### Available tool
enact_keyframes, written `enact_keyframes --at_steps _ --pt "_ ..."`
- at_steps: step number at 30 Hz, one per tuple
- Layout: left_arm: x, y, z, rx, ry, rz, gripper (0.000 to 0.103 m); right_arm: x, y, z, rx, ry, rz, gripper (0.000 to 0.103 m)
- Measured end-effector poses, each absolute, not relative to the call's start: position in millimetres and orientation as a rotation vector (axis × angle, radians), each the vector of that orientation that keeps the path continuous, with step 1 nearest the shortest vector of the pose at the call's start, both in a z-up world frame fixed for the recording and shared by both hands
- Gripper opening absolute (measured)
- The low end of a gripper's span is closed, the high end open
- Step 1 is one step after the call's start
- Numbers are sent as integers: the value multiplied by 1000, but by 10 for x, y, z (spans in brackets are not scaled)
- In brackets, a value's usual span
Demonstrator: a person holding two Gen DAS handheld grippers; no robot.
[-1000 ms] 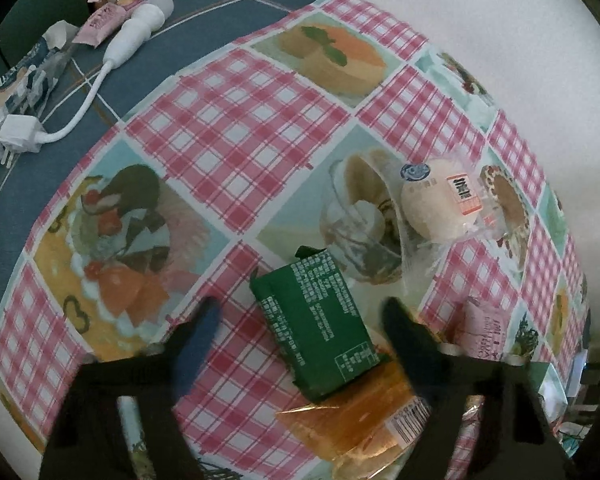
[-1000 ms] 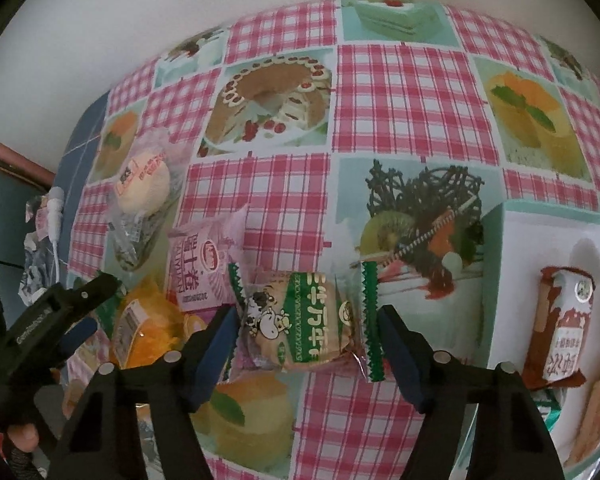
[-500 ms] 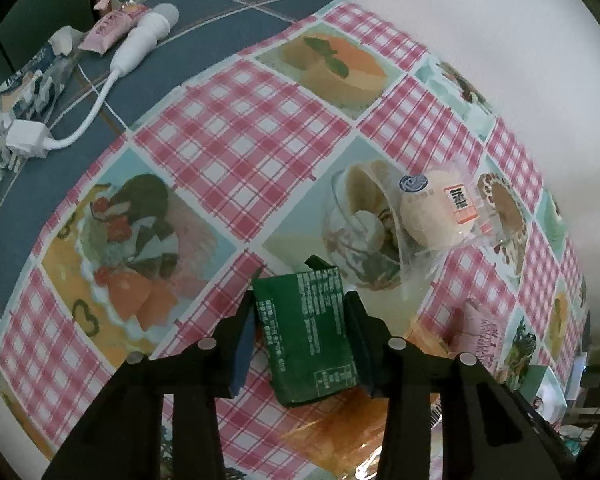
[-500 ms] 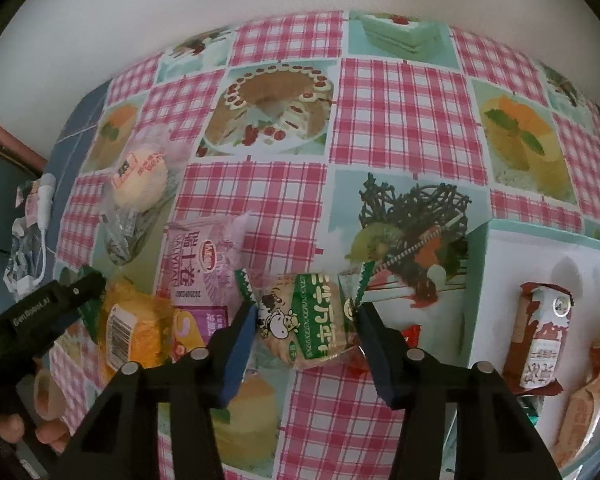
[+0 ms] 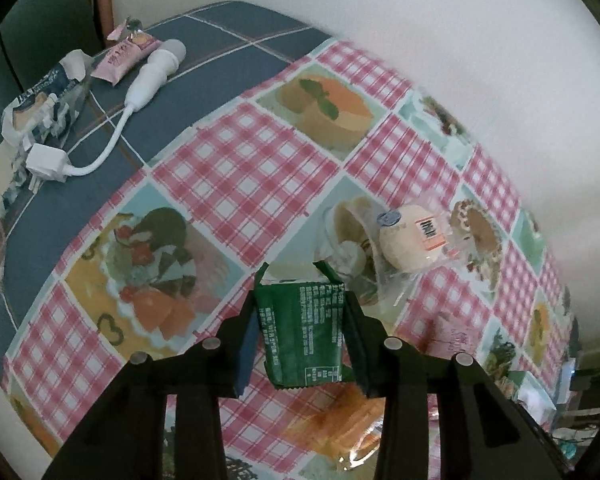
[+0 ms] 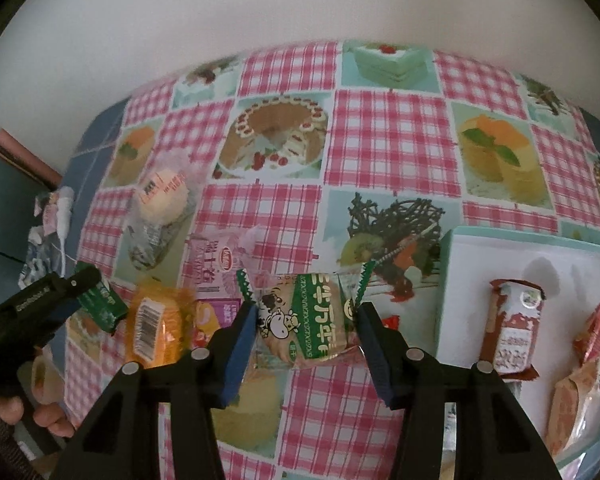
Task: Organize snacks
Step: 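Carry green box and cookie packet into the tray and release both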
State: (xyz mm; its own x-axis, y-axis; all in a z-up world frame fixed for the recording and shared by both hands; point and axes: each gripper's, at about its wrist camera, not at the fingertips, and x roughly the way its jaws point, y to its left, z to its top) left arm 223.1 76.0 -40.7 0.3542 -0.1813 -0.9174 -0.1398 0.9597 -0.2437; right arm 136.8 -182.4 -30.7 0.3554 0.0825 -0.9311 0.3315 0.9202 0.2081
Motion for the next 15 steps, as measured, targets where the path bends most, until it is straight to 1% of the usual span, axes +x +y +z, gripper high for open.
enact_keyframes --at_steps 6,15 --pt "2136 829 -194 -351 1174 -85 41 1129 -1888 -158 403 1160 -231 54" --pt "1954 747 183 -284 1089 -91 41 725 -2044 -116 544 1057 -303 54"
